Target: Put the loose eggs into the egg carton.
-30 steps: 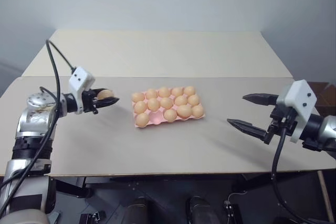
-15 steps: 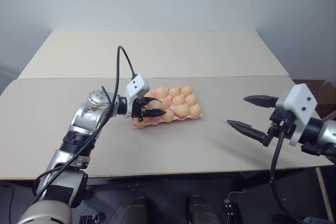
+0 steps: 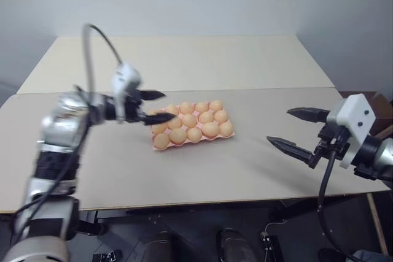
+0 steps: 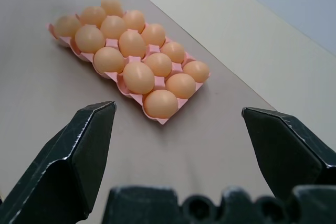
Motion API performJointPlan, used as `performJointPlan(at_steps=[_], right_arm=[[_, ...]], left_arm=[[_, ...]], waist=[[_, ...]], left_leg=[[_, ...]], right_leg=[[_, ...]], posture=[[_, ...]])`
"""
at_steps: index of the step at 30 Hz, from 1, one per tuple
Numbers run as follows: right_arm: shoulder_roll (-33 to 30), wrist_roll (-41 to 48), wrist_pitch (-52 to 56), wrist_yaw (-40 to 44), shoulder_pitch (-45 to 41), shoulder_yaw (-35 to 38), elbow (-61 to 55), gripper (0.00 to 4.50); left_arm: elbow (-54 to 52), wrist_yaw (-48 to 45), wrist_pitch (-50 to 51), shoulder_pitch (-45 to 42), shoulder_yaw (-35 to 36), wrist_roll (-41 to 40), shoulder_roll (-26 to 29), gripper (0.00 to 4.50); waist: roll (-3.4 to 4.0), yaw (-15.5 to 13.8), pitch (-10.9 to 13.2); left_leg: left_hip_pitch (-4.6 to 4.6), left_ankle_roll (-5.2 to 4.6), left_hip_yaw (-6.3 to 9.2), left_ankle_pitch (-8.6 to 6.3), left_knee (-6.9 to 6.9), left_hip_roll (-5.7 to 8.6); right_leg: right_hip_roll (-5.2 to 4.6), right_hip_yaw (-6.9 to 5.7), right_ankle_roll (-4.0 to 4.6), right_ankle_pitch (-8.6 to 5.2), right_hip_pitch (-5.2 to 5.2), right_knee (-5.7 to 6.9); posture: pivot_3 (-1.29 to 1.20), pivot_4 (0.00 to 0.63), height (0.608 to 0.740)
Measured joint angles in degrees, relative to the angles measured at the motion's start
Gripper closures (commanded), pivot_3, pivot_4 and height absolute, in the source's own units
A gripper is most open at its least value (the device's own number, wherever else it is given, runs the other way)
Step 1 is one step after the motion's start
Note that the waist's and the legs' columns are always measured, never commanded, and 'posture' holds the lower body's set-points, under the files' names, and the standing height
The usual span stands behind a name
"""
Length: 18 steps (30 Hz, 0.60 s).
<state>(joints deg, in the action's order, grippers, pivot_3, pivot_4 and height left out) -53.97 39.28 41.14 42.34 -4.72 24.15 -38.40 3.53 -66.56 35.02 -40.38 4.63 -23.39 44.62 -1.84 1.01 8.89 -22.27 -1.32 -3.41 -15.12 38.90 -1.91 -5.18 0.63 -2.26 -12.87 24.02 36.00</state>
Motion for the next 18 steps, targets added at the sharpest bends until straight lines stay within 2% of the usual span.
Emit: performJointPlan(at_steps=[4, 9, 13, 18], right_arm=[[0.0, -1.9, -2.7, 3.1, -2.5, -4.4, 4.4, 0.0], [0.7, -4.5, -7.4, 7.6, -5.6, -10.0, 10.6, 0.0], [1.8, -7.3, -12.4, 11.1, -4.0, -12.4, 15.2, 0.0], [1.8, -9.8, -14.8, 13.0, -3.0, -14.0, 17.1, 0.0]], left_arm=[[-1.8, -2.6, -5.1, 12.6, 9.1, -1.0, 8.0, 0.02], [-4.7, -8.4, -11.8, 31.8, 23.6, -2.6, 11.3, 0.02], [-11.0, -11.0, -12.8, 45.8, 31.1, -4.0, 10.6, 0.02], [-16.9, -6.7, -12.3, 49.7, 32.8, -6.9, 5.3, 0.02]], waist=[[0.04, 0.2, 0.0], [0.0, -0.3, 0.0], [0.0, -1.4, 0.0], [-0.02, -1.8, 0.0]], left_leg=[[0.08, 0.0, -0.08, 0.0, -0.04, -0.03], [0.01, 0.0, -0.18, -0.01, -0.05, -0.08], [-0.02, -0.03, -0.21, -0.03, -0.03, -0.06], [0.03, 0.0, -0.23, -0.01, 0.06, -0.08]], right_leg=[[0.0, 0.03, 0.01, -0.01, 0.0, 0.01], [-0.08, -0.01, 0.04, -0.02, 0.04, -0.06], [-0.16, -0.1, 0.05, -0.03, 0.01, -0.13], [-0.09, -0.11, 0.1, 0.0, -0.03, -0.02]], posture=[[0.0, 0.15, 0.74], [0.0, 0.15, 0.74], [0.0, 0.15, 0.74], [0.0, 0.15, 0.74]])
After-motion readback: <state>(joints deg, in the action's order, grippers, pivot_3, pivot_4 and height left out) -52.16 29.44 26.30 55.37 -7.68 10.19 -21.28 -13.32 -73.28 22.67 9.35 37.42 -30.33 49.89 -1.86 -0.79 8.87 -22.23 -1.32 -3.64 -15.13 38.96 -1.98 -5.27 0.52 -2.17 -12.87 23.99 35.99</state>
